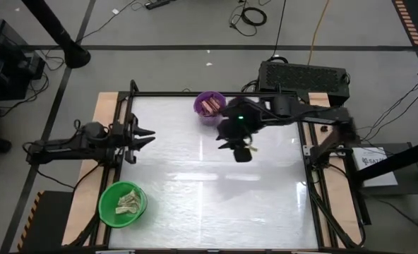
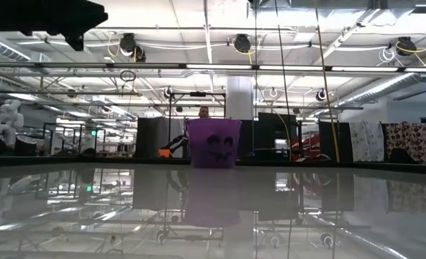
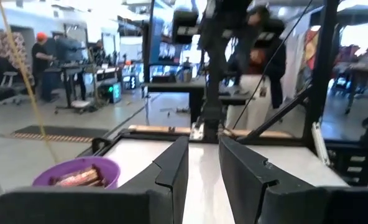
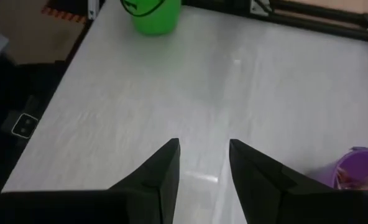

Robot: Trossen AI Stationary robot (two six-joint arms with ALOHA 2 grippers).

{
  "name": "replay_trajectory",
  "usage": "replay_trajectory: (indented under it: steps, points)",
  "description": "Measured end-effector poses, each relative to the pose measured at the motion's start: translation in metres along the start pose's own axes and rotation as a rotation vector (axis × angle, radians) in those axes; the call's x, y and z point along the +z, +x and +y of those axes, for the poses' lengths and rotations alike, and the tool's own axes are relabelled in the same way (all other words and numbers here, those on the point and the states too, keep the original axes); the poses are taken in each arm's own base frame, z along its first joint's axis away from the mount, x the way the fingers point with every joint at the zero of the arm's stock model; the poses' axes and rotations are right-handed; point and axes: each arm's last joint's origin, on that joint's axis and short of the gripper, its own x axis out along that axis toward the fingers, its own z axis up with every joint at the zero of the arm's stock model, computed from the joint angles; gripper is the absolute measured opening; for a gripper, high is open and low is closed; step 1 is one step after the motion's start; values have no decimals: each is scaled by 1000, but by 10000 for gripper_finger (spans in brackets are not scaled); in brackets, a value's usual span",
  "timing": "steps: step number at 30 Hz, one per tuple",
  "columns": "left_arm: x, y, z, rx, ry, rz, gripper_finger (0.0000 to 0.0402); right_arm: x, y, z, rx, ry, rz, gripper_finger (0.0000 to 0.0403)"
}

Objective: Sort candy by brand, put in halloween buckets
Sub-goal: Return to Home Position

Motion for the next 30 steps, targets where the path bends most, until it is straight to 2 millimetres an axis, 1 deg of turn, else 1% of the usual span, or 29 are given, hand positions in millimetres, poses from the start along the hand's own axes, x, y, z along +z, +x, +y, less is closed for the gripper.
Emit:
replay_trajectory:
  steps: [2, 4, 8, 11, 13, 16, 19, 23, 26, 30]
  points:
    - [-6, 0, 0, -14, -17, -37, 98, -19, -3, -1, -3, -3, -47, 132]
    - [-11, 2, 0, -15, -25, -72, 98, -44, -4, -2, -28, 3, -103, 132]
    - [-23, 3, 0, -16, -45, -112, 98, -96, -9, -1, -96, 34, -279, 132]
    - [-32, 4, -1, -17, -49, -144, 98, -132, -13, 2, -132, 77, -418, 132]
    - [-38, 4, -1, -17, -49, -134, 98, -153, -14, 6, -144, 106, -493, 132]
    - [-43, 4, -1, -17, -50, -118, 98, -181, -17, 14, -146, 133, -530, 132]
    - [-47, 4, -1, -17, -50, -111, 98, -206, -20, 22, -137, 167, -543, 132]
    - [-51, 4, -1, -16, -51, -99, 98, -233, -21, 30, -130, 198, -589, 132]
    - [-56, 4, -1, -17, -72, -83, 98, -254, -15, 35, -129, 224, -602, 132]
    - [-57, 4, -1, -37, -75, -79, 98, -274, -6, 38, -127, 233, -688, 132]
